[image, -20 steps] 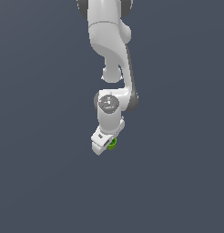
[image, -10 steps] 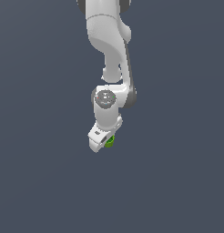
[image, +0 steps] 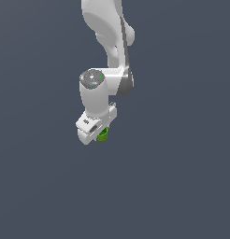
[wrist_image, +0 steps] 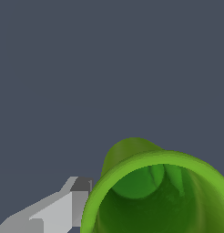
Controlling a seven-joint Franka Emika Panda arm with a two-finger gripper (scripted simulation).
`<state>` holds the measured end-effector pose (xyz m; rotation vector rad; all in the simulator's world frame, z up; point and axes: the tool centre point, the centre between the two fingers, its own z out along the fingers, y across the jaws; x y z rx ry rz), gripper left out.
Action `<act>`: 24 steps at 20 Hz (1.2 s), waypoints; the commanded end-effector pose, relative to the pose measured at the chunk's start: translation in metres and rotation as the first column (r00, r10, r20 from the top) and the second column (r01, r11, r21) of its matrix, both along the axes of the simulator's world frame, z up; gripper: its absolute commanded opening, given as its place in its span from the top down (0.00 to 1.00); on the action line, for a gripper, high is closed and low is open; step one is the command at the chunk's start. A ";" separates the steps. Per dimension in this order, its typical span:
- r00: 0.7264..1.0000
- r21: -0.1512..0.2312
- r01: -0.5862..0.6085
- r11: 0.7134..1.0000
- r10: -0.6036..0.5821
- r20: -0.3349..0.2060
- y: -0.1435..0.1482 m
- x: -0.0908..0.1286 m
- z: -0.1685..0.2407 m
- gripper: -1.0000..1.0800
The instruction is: Pick up the object and move it to a goal position.
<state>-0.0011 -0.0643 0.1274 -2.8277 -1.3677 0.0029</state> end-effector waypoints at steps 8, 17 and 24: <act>1.000 0.001 0.000 1.000 0.000 0.002 -0.051 -0.021 0.082 1.00; 1.000 0.001 0.000 1.000 0.000 0.002 -0.076 -0.030 0.120 1.00; 1.000 0.000 0.001 1.000 -0.001 0.002 -0.075 -0.028 0.117 1.00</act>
